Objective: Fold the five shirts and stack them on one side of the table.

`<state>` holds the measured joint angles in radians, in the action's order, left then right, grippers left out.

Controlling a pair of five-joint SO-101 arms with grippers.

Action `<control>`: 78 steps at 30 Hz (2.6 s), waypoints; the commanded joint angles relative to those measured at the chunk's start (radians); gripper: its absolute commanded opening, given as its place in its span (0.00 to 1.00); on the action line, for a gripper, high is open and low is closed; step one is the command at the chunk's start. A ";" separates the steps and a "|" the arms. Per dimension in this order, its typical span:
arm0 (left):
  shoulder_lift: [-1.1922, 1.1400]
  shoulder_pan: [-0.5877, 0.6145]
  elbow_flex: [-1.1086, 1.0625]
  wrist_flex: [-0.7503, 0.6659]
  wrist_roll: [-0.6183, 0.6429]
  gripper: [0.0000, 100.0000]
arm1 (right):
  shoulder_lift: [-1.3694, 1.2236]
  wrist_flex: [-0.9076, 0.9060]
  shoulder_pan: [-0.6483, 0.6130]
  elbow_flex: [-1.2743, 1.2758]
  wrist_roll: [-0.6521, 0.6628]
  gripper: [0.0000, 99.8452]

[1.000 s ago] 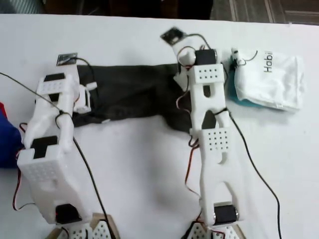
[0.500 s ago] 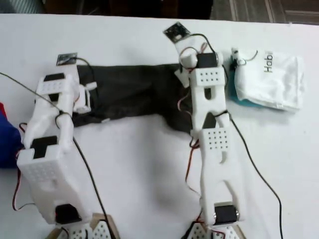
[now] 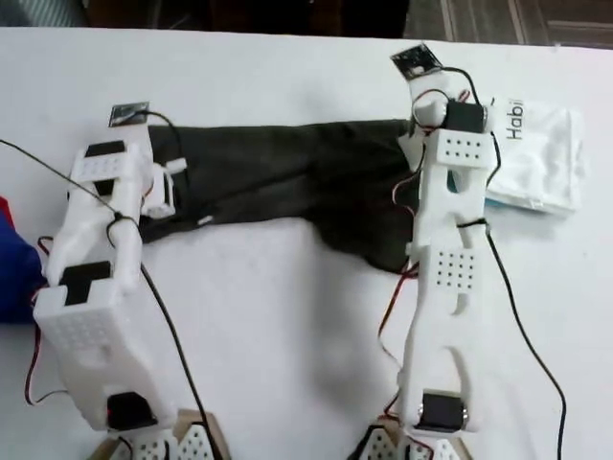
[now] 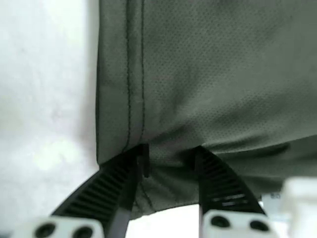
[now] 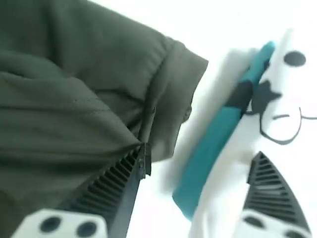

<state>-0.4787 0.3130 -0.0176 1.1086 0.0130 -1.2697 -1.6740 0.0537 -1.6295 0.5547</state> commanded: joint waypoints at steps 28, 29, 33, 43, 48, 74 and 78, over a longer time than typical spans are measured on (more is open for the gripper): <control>0.005 0.029 -0.010 -0.037 -0.005 0.17 | 0.179 0.028 -0.084 -0.037 -0.011 0.29; 0.005 0.029 -0.010 -0.037 -0.005 0.17 | 0.205 0.008 -0.065 -0.037 -0.011 0.29; 0.005 0.029 -0.010 -0.037 -0.005 0.17 | 0.237 -0.091 -0.021 -0.031 -0.003 0.29; 0.005 0.029 -0.010 -0.037 -0.006 0.17 | 0.084 -0.094 -0.070 0.018 0.081 0.29; 0.005 0.029 -0.010 -0.037 -0.006 0.17 | 0.044 -0.094 -0.065 0.018 0.155 0.24; 0.005 0.029 -0.010 -0.037 -0.006 0.17 | 0.042 0.007 -0.047 0.181 0.245 0.03; 0.005 0.029 -0.010 -0.037 -0.006 0.17 | 0.076 -0.028 0.002 0.180 0.252 0.02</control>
<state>-0.4772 0.3130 -0.0253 1.1055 0.0130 -1.2436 -1.6801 0.0123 -1.4408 0.7971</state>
